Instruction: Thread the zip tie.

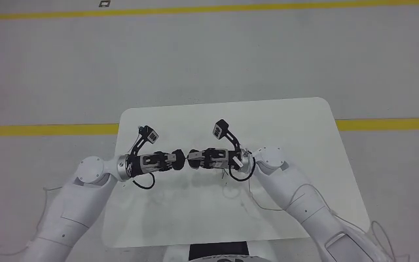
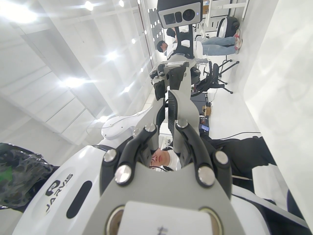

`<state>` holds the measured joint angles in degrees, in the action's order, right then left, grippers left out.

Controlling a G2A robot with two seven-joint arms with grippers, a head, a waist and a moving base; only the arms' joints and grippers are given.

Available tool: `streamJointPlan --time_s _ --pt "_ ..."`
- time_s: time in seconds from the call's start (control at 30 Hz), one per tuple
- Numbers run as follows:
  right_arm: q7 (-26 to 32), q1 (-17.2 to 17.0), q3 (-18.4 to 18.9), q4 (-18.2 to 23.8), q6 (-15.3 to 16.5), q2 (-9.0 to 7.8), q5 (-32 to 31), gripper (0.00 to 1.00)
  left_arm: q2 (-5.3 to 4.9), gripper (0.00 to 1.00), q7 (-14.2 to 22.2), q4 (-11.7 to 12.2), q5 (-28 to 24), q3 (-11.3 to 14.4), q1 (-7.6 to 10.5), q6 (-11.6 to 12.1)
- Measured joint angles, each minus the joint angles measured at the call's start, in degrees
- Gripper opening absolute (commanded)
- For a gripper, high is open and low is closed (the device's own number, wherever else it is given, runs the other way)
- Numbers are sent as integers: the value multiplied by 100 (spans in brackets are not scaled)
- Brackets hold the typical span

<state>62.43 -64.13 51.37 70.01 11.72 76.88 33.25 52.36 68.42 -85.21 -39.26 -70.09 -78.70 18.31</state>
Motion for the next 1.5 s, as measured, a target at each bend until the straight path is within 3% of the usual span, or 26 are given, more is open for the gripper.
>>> streamJointPlan --time_s 0.37,0.57,1.5 --pt "-24 26 -19 -42 13 11 32 0 -1 13 -4 25 -5 18 18 13" --pt "-139 -35 52 -27 156 4 90 0 0 19 -71 26 -9 11 4 50" --pt "-332 -65 -52 11 125 47 44 0 1 8 -86 51 -71 25 -6 85"
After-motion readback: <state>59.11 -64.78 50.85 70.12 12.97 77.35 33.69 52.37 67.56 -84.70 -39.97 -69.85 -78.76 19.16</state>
